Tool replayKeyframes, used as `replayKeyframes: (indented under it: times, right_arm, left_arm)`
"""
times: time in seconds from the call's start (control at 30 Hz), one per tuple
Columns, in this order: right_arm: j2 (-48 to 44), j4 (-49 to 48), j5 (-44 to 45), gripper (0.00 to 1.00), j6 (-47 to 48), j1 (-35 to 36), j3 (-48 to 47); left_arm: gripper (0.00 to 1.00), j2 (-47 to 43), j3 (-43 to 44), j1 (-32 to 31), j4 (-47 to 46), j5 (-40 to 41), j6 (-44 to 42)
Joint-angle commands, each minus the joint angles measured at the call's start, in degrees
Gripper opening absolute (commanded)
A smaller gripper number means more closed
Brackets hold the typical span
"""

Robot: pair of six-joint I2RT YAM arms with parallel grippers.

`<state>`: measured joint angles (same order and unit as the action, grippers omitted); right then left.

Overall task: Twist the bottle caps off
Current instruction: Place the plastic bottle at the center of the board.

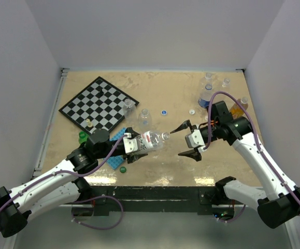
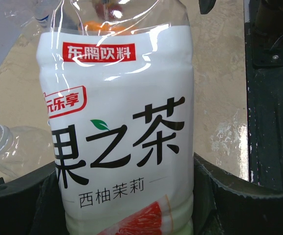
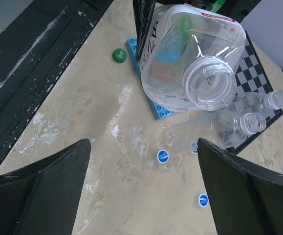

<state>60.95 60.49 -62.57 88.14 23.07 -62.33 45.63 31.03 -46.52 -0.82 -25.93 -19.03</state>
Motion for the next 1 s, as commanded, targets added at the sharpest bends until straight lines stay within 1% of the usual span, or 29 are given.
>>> replayKeyframes:
  times: [0.0, 0.1, 0.13, 0.2, 0.47, 0.67, 0.97]
  right_arm:
    - [-0.9, 0.2, -2.5, 0.95, -0.9, -0.2, 0.3]
    - [-0.8, 0.2, -2.6, 0.96, -0.9, -0.3, 0.2]
    - [-0.8, 0.2, -2.6, 0.98, -1.0, -0.2, 0.3]
    - [-0.9, 0.1, -2.6, 0.98, -1.0, -0.2, 0.4]
    - [-0.8, -0.4, -2.5, 0.98, -1.9, -0.2, 0.2]
    - [-0.8, -3.0, -3.0, 0.98, -7.1, -0.2, 0.5]
    - [-1.1, -3.4, -3.6, 0.98, -8.3, -0.2, 1.2]
  left_arm:
    - [0.0, -0.6, -0.1, 0.2, -4.0, -1.7, 0.5]
    - [0.0, -0.5, -0.1, 0.2, -4.1, -1.7, 0.5]
    - [0.0, -0.5, -0.2, 0.2, -4.1, -1.7, 0.5]
    - [0.0, -0.5, -0.2, 0.2, -4.1, -1.8, 0.5]
    - [0.0, -0.5, -0.2, 0.2, -4.1, -1.8, 0.5]
    - [0.0, -0.5, -0.2, 0.2, -3.9, -1.8, 0.5]
    - [0.0, -0.5, -0.3, 0.2, -4.0, -1.8, 0.5]
